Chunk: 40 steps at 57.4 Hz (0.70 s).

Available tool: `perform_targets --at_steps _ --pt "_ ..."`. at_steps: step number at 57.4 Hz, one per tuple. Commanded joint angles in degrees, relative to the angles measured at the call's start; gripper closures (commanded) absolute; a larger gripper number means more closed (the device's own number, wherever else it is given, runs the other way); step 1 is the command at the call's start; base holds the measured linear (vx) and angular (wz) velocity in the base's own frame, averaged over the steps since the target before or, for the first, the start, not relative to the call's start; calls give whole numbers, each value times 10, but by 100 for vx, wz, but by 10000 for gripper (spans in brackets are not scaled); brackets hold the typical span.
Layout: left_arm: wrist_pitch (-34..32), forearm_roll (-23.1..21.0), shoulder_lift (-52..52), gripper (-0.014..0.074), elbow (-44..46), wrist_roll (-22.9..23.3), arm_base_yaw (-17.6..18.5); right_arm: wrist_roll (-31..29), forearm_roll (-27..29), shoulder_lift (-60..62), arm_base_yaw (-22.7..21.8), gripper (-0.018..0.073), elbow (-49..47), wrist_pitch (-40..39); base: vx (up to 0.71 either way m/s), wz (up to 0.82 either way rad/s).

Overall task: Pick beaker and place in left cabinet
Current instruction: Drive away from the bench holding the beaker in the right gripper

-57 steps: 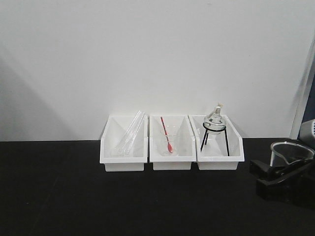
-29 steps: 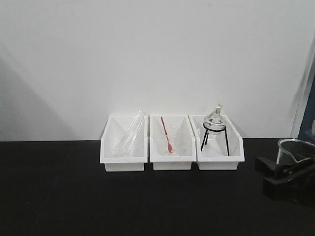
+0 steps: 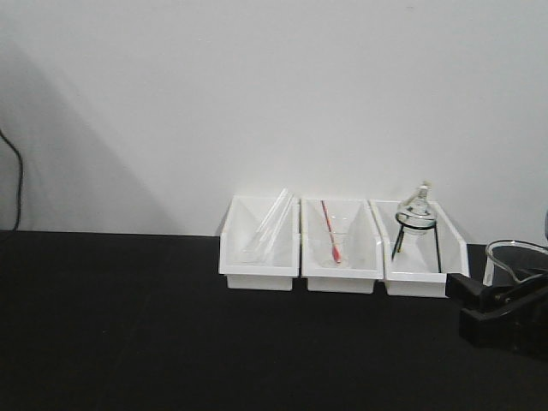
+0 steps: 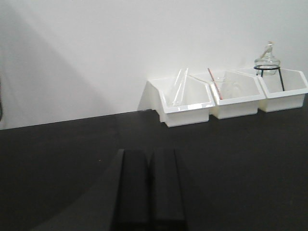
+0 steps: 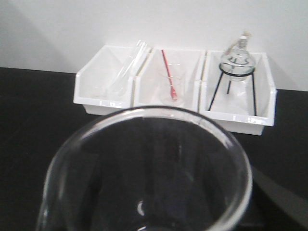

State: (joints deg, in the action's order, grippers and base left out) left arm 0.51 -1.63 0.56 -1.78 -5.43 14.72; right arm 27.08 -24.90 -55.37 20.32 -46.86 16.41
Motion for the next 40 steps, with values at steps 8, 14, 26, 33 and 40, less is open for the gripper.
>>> perform_targets --at_steps 8,14,26,33,40 --pt "-48 -5 10 596 -9 2 2 -4 -8 8 -2 564 -16 -42 -13 51" --pt "-48 -5 10 596 -9 2 2 -4 -8 8 -2 564 -16 -42 -16 60" --pt "-48 -5 10 596 -9 2 2 -4 -8 8 -2 564 -16 -42 -16 58" --pt "-48 -5 10 596 -9 2 2 -4 -8 8 -2 564 -16 -42 -17 54" --pt "-48 -5 10 596 -9 2 2 -4 -8 8 -2 564 -16 -42 -15 56"
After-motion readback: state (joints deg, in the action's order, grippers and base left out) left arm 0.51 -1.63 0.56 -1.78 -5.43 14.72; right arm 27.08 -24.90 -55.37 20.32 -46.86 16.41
